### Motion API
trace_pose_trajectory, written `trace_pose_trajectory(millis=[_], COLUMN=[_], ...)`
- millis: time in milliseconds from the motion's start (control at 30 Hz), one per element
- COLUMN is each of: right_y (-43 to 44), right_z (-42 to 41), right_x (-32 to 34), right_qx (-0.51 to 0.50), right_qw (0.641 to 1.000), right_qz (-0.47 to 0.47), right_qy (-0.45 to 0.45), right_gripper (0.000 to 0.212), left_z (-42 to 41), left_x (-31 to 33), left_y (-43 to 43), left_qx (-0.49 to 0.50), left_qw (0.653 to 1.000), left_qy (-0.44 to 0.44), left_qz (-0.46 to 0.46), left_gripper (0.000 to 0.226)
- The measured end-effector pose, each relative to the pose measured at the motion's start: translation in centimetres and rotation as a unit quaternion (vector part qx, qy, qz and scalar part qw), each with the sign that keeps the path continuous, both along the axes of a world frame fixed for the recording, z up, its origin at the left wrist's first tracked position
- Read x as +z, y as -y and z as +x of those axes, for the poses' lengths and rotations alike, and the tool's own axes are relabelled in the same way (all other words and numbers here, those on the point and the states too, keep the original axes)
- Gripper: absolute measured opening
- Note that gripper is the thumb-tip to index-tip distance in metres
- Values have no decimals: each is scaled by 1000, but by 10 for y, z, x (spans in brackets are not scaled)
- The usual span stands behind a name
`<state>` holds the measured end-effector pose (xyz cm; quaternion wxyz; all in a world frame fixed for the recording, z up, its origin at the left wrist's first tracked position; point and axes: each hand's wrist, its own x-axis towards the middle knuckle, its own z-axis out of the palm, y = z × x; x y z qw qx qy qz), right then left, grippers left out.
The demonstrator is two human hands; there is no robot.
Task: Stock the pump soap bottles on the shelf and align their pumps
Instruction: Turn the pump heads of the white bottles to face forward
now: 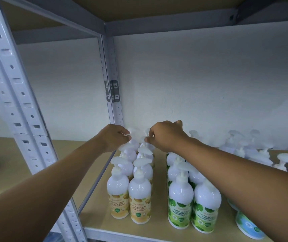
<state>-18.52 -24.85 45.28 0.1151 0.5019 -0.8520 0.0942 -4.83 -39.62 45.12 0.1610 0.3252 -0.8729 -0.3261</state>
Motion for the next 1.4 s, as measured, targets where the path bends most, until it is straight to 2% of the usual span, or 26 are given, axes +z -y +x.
trace_pose_trajectory(millis=[300,600,733,867,1000,1100,1233,1400], right_y=[2,-1,-5,-19,-37,-46,-50,-47], right_z=[1,5,3,-1,1,12,32,43], right_x=[-3,-2,3,10,18,21,20,16], right_qx=[-14,-18,-31,-59,-51,-27,14,27], right_qw=[1000,999,995,984,977,971,973,974], right_qz=[-15,-17,-15,-48,-103,-122,-70,3], right_qy=[6,27,94,162,178,203,220,226], right_gripper=[40,41,46,48,45,28,19,36], left_z=[3,4,8,18,33,44,52,53], left_x=[9,6,4,8,13,11,5,-3], left_y=[-2,-4,-12,-23,-28,-28,-31,-32], left_qx=[-48,-34,-17,8,11,4,-12,-15], left_qw=[995,996,998,995,992,991,992,997], left_qy=[25,4,-10,-74,-100,-93,-62,-36], left_qz=[80,88,62,70,81,95,108,64], left_gripper=[29,30,32,32,25,23,26,34])
